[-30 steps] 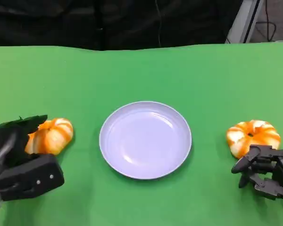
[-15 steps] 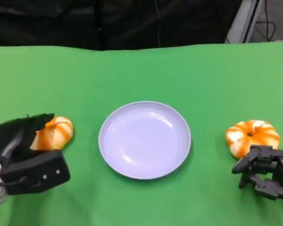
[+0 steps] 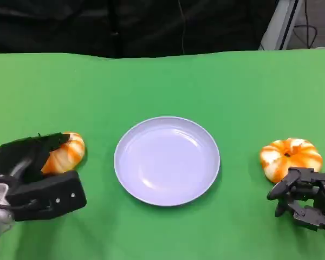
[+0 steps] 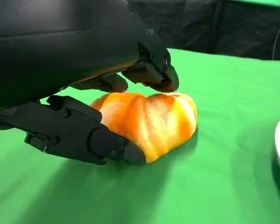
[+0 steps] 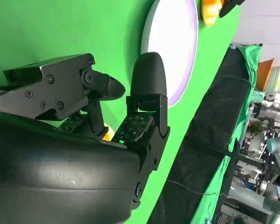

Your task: Grasp the bread from the table and place it into the plate.

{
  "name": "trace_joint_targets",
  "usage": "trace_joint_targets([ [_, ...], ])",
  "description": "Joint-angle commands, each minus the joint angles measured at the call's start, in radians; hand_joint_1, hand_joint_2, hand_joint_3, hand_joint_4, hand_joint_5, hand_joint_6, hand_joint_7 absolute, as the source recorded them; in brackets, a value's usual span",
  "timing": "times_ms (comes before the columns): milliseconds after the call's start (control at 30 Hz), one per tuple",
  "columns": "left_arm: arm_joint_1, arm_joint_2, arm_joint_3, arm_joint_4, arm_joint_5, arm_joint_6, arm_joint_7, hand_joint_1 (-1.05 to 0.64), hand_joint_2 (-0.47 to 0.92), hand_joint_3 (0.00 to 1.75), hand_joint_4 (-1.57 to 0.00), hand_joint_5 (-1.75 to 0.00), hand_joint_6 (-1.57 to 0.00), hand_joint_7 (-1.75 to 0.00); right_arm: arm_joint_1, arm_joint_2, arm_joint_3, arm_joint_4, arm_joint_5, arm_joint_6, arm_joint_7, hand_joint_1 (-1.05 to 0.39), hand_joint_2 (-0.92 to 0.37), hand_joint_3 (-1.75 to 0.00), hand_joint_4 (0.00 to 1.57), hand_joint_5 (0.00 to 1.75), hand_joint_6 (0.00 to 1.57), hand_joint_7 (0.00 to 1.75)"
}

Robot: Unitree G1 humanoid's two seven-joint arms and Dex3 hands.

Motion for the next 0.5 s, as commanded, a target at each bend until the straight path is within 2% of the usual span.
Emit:
trace_joint_targets([
  [33, -0.006, 0.003, -0.007, 0.025, 0.006, 0.033, -0.024, -0.08, 0.89, 0.01, -0.45, -0.02, -0.51, -0.02, 0.015, -0.017, -0.004, -0.008, 0.004, -0.013, -0.009, 0.07, -0.84, -0.6, 0.9, 1.35, 0.96, 0.94],
  [100, -0.007, 0.001, -0.01, 0.027, 0.008, 0.043, -0.021, -0.08, 0.91, 0.02, -0.48, -0.02, -0.55, -0.03, 0.015, -0.017, -0.004, -0.009, 0.004, -0.012, -0.01, 0.07, -0.84, -0.6, 0.9, 1.35, 0.96, 0.94],
  [200, -0.009, -0.002, -0.007, 0.031, 0.002, 0.052, -0.029, -0.23, 0.91, 0.01, -0.52, -0.02, -0.62, -0.04, 0.015, -0.015, -0.006, -0.01, 0.008, -0.009, -0.007, 0.08, -0.85, -0.59, 0.9, 1.35, 0.96, 0.94],
  [367, -0.007, -0.006, 0.003, 0.035, -0.014, 0.054, -0.038, -0.12, 0.92, 0.16, -0.75, -0.11, -0.81, -0.08, 0.014, -0.014, -0.007, -0.009, 0.014, -0.008, 0.001, 0.08, -0.85, -0.58, 0.9, 1.35, 0.96, 0.95],
  [400, -0.006, -0.007, 0.006, 0.035, -0.018, 0.055, -0.042, -0.13, 0.92, 0.17, -0.75, -0.25, -0.84, -0.1, 0.015, -0.015, -0.007, -0.008, 0.012, -0.01, -0.001, 0.08, -0.85, -0.57, 0.9, 1.36, 0.96, 0.95],
  [433, -0.005, -0.009, 0.013, 0.036, -0.025, 0.056, -0.047, -0.14, 0.92, 0.14, -0.6, -0.69, -0.88, -0.14, 0.015, -0.015, -0.006, -0.009, 0.011, -0.011, -0.003, 0.08, -0.85, -0.57, 0.9, 1.36, 0.96, 0.95],
  [467, -0.004, -0.01, 0.018, 0.036, -0.03, 0.057, -0.051, -0.15, 0.92, 0.16, -0.53, -0.89, -0.89, -0.17, 0.015, -0.015, -0.006, -0.009, 0.009, -0.011, -0.005, 0.08, -0.86, -0.56, 0.9, 1.36, 0.96, 0.94],
  [500, -0.003, -0.011, 0.022, 0.036, -0.034, 0.057, -0.051, -0.16, 0.92, 0.18, -0.49, -1.0, -0.9, -0.19, 0.015, -0.015, -0.005, -0.009, 0.008, -0.009, -0.007, 0.08, -0.86, -0.56, 0.9, 1.35, 0.96, 0.94],
])
